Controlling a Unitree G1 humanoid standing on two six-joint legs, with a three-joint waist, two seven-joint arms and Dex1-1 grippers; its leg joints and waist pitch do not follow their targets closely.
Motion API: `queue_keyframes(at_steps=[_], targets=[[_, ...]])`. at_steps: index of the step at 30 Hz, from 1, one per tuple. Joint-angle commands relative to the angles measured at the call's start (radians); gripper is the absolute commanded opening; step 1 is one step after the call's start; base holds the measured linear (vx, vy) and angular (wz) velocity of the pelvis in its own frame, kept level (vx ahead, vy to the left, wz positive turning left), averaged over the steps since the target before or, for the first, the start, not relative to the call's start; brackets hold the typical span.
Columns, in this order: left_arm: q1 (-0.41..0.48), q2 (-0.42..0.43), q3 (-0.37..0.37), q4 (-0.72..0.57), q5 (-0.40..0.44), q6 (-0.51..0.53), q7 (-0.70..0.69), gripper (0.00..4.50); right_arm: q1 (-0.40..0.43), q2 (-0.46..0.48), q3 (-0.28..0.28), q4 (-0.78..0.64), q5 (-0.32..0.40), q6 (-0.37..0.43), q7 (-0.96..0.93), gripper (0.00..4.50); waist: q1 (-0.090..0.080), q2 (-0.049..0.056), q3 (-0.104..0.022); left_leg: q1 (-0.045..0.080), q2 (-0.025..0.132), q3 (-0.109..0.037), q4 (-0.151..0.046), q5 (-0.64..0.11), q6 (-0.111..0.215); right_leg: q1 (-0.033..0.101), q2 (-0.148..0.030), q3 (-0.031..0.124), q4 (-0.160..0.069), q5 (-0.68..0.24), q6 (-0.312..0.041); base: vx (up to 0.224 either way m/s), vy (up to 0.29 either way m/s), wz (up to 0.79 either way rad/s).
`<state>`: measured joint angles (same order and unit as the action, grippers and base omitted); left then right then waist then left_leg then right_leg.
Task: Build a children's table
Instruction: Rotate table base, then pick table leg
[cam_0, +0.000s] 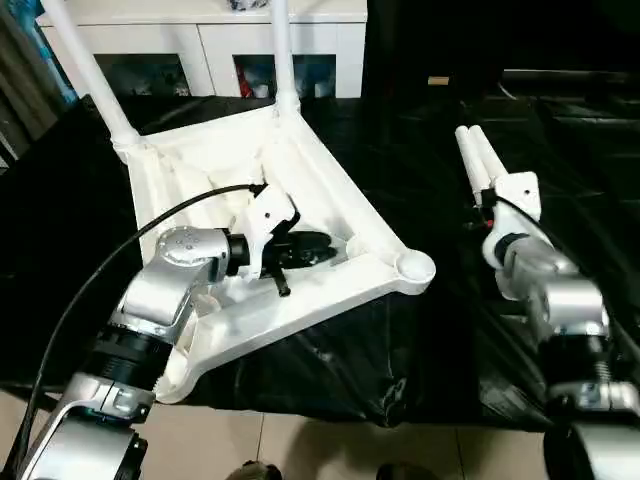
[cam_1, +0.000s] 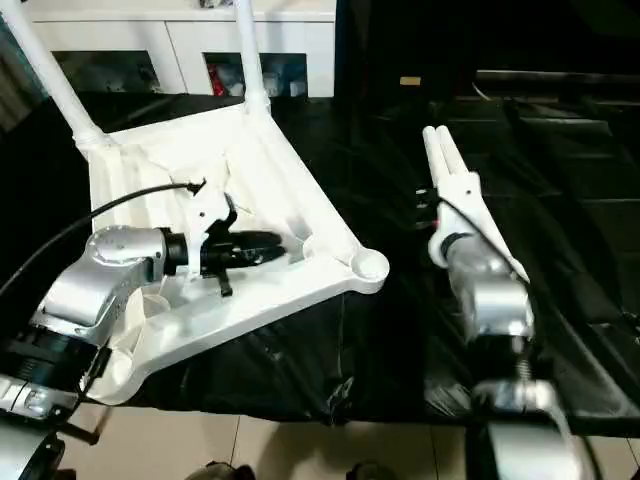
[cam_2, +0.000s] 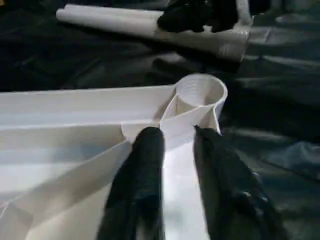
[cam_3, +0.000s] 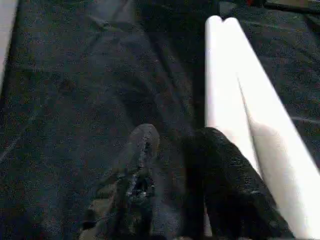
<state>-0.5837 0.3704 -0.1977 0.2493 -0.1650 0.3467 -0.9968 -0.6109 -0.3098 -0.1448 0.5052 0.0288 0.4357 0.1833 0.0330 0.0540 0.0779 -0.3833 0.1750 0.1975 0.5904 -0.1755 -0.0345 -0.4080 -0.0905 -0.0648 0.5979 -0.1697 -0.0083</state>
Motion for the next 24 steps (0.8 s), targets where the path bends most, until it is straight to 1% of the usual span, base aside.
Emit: queue_keyframes(at_steps=[1,2,5,6,7,8,10,11,12,13,14,15,17,18,19,20,22,23,24], targets=[[0.009,0.002,-0.006,-0.046,-0.013,0.044,0.008,1.47,-0.039,-0.024,-0.002,0.055,-0.007,0.011,0.001,1.80,0.003,-0.004,-0.086,0.020,0.041,-0.018,-0.056,-0.130,0.038,0.057,-0.050,0.041,-0.053,-0.120,-0.273,0.000,0.000,0.00],[0.012,0.001,-0.007,-0.057,-0.015,0.054,0.010,1.47,-0.047,-0.028,-0.003,0.072,-0.006,0.013,0.002,1.80,0.005,-0.005,-0.085,0.019,0.040,-0.017,-0.055,-0.128,0.042,0.058,-0.049,0.041,-0.053,-0.111,-0.276,0.000,0.000,0.00],[0.017,-0.003,-0.011,-0.079,-0.019,0.077,0.016,1.69,-0.075,-0.040,-0.003,0.135,-0.009,0.006,0.001,2.07,0.005,-0.002,-0.086,0.017,0.039,-0.017,-0.053,-0.126,0.048,0.060,-0.050,0.040,-0.051,-0.099,-0.282,0.000,0.000,0.00],[0.020,-0.002,-0.013,-0.091,-0.021,0.087,0.016,1.86,-0.082,-0.043,-0.005,0.152,-0.008,0.005,0.003,2.16,0.007,-0.002,-0.086,0.017,0.039,-0.017,-0.052,-0.127,0.050,0.060,-0.049,0.040,-0.052,-0.098,-0.287,0.000,0.000,0.00],[0.025,0.001,-0.015,-0.102,-0.022,0.094,0.015,1.86,-0.085,-0.044,-0.005,0.163,-0.008,0.008,0.004,2.16,0.008,0.001,-0.086,0.018,0.040,-0.018,-0.052,-0.128,0.050,0.060,-0.049,0.039,-0.052,-0.097,-0.287,0.000,0.000,0.00],[0.028,0.002,-0.018,-0.114,-0.026,0.105,0.011,1.99,-0.095,-0.050,-0.004,0.192,-0.011,0.002,0.003,2.32,0.006,-0.001,-0.087,0.018,0.040,-0.018,-0.052,-0.129,0.050,0.060,-0.047,0.038,-0.051,-0.090,-0.290,0.000,0.000,0.00],[0.032,0.005,-0.024,-0.132,-0.028,0.121,0.007,2.16,-0.113,-0.059,0.000,0.245,-0.020,-0.005,-0.001,2.50,0.008,0.001,-0.088,0.019,0.040,-0.018,-0.051,-0.141,0.046,0.060,-0.049,0.038,-0.051,-0.101,-0.292,0.000,0.000,0.00],[0.034,0.006,-0.027,-0.139,-0.028,0.127,0.007,2.25,-0.120,-0.062,0.001,0.265,-0.023,-0.006,-0.004,2.57,0.007,0.000,-0.086,0.019,0.040,-0.018,-0.052,-0.147,0.044,0.059,-0.047,0.037,-0.052,-0.109,-0.292,0.000,0.000,0.00],[0.034,0.008,-0.032,-0.140,-0.020,0.126,0.010,2.33,-0.126,-0.068,0.009,0.288,-0.032,-0.001,-0.003,2.62,0.007,-0.001,-0.085,0.018,0.039,-0.018,-0.052,-0.155,0.041,0.061,-0.047,0.037,-0.053,-0.122,-0.291,0.000,0.000,0.00],[0.035,0.010,-0.036,-0.147,-0.008,0.131,0.022,2.39,-0.143,-0.079,0.019,0.339,-0.044,-0.009,-0.008,2.69,0.006,-0.003,-0.084,0.017,0.040,-0.019,-0.051,-0.164,0.036,0.059,-0.047,0.036,-0.053,-0.137,-0.291,0.000,0.000,0.00],[0.034,0.010,-0.036,-0.148,-0.006,0.133,0.026,2.39,-0.148,-0.082,0.017,0.353,-0.043,-0.012,-0.006,2.69,0.006,-0.002,-0.082,0.018,0.038,-0.018,-0.051,-0.177,0.033,0.059,-0.046,0.036,-0.055,-0.156,-0.286,0.000,0.000,0.00],[0.035,0.011,-0.036,-0.150,-0.006,0.135,0.027,2.54,-0.150,-0.083,0.017,0.358,-0.042,-0.014,-0.006,2.89,0.006,-0.002,-0.082,0.018,0.038,-0.017,-0.051,-0.182,0.031,0.058,-0.047,0.037,-0.056,-0.163,-0.284,0.000,0.000,0.00],[0.036,0.014,-0.039,-0.157,-0.003,0.144,0.029,2.72,-0.159,-0.087,0.017,0.384,-0.036,-0.009,0.013,2.96,0.006,-0.002,-0.082,0.017,0.038,-0.018,-0.051,-0.187,0.029,0.058,-0.047,0.037,-0.057,-0.174,-0.277,0.000,0.000,0.00],[0.036,0.024,-0.047,-0.164,0.004,0.149,0.024,2.72,-0.172,-0.096,0.023,0.418,-0.037,0.017,0.033,2.96,0.006,-0.004,-0.083,0.018,0.038,-0.019,-0.050,-0.186,0.030,0.058,-0.047,0.036,-0.055,-0.173,-0.276,0.000,0.000,0.00],[0.036,0.025,-0.049,-0.165,0.005,0.150,0.023,2.72,-0.175,-0.098,0.025,0.423,-0.038,0.022,0.035,2.96,0.005,-0.005,-0.082,0.017,0.038,-0.019,-0.050,-0.188,0.031,0.058,-0.046,0.036,-0.055,-0.173,-0.278,0.000,0.000,0.00],[0.036,0.032,-0.053,-0.169,0.008,0.149,0.018,2.72,-0.184,-0.106,0.032,0.443,-0.045,0.035,0.038,2.96,0.005,-0.004,-0.080,0.018,0.040,-0.018,-0.050,-0.196,0.032,0.056,-0.045,0.036,-0.056,-0.181,-0.281,0.000,0.000,0.00],[0.037,0.035,-0.052,-0.173,0.008,0.155,0.018,2.72,-0.198,-0.115,0.034,0.469,-0.049,0.035,0.040,2.96,0.005,-0.007,-0.079,0.017,0.039,-0.018,-0.050,-0.197,0.031,0.056,-0.045,0.036,-0.056,-0.187,-0.280,0.000,0.000,0.00],[0.036,0.037,-0.051,-0.175,0.008,0.158,0.018,2.72,-0.205,-0.120,0.032,0.479,-0.047,0.034,0.042,2.96,0.004,-0.008,-0.078,0.017,0.039,-0.018,-0.050,-0.209,0.029,0.054,-0.046,0.035,-0.057,-0.205,-0.278,0.000,0.000,0.00],[0.036,0.037,-0.051,-0.175,0.008,0.158,0.018,2.72,-0.205,-0.120,0.032,0.479,-0.047,0.034,0.042,2.96,0.005,-0.007,-0.078,0.018,0.039,-0.018,-0.049,-0.214,0.028,0.054,-0.046,0.035,-0.058,-0.213,-0.277,0.000,0.000,0.00]])
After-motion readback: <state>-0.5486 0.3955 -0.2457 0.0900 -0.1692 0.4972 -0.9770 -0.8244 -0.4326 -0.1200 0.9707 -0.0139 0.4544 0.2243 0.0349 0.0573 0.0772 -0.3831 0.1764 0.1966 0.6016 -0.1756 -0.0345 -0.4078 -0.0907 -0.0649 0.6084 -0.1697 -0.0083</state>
